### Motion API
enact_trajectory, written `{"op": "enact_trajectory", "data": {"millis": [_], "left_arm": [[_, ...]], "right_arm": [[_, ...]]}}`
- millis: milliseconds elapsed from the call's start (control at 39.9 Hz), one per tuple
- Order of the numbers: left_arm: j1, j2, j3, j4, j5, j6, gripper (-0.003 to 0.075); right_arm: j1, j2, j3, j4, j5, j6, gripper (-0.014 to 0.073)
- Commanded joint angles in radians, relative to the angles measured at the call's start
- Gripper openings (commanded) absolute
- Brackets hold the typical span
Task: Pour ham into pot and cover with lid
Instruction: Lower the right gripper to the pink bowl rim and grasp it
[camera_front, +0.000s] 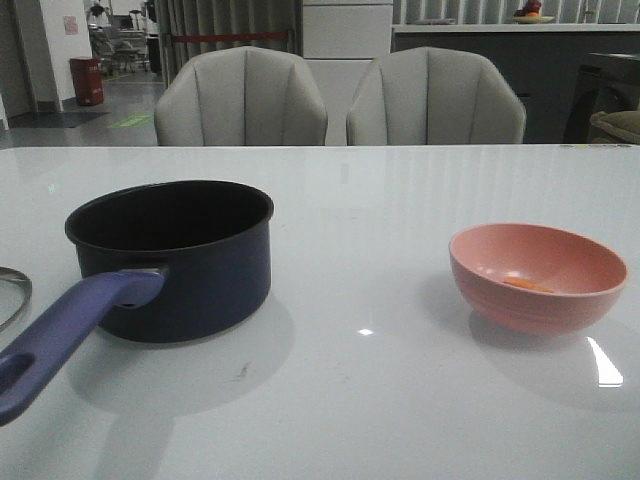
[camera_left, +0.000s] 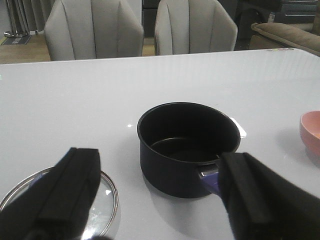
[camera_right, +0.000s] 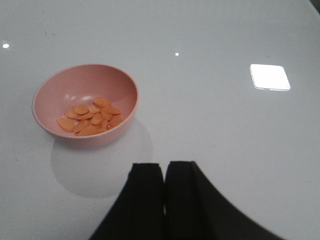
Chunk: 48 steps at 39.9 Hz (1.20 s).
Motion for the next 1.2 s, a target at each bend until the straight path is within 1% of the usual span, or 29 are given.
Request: {"op": "enact_trajectory", "data": {"millis": [0,176,226,251,326,476,627,727,1003,1179], "left_arm": [[-0.007,0.01,-0.026,-0.004,-0.076,0.0,0.0532],[-0.007,0.01,-0.026,-0.004,-0.074,0.0,0.0532],[-0.007,0.01,-0.026,-0.004,-0.074,0.0,0.0532],[-0.007,0.01,-0.026,-0.004,-0.076,0.0,0.0532],[-0.007,0.01,-0.026,-0.004,-0.083,0.0,0.0532],[-0.007,0.01,-0.026,-0.004,-0.077,0.0,0.0532],[-0.007,0.01,-0.026,-0.004,-0.077,0.0,0.0532],[-0.007,0.01,-0.026,-0.004,-0.077,0.0,0.0532],[-0.007,0.01,-0.026,-0.004,-0.077,0.0,0.0532],[-0.007,0.01,-0.026,-0.004,-0.077,0.0,0.0531]], "right_arm": [[0.003,0.1,-0.076,0.001,-0.076,-0.004,0.0192],[0.003,0.339,-0.194,0.016,-0.016,0.079,0.043],[0.003,0.412,-0.236,0.016,-0.007,0.114,0.0485],[0.003,0.46,-0.257,0.016,-0.007,0.13,0.0498],[0.003,0.572,-0.327,0.028,-0.001,0.157,0.0506],[0.003,0.797,-0.478,0.087,0.046,0.153,0.0506],[0.003,0.971,-0.608,0.089,0.089,0.141,0.0506],[0.003,1.065,-0.674,0.104,0.114,0.113,0.0506],[0.003,1.291,-0.842,0.235,0.16,0.001,0.0506],[0.003,1.402,-0.913,0.252,0.2,-0.028,0.0503]]}}
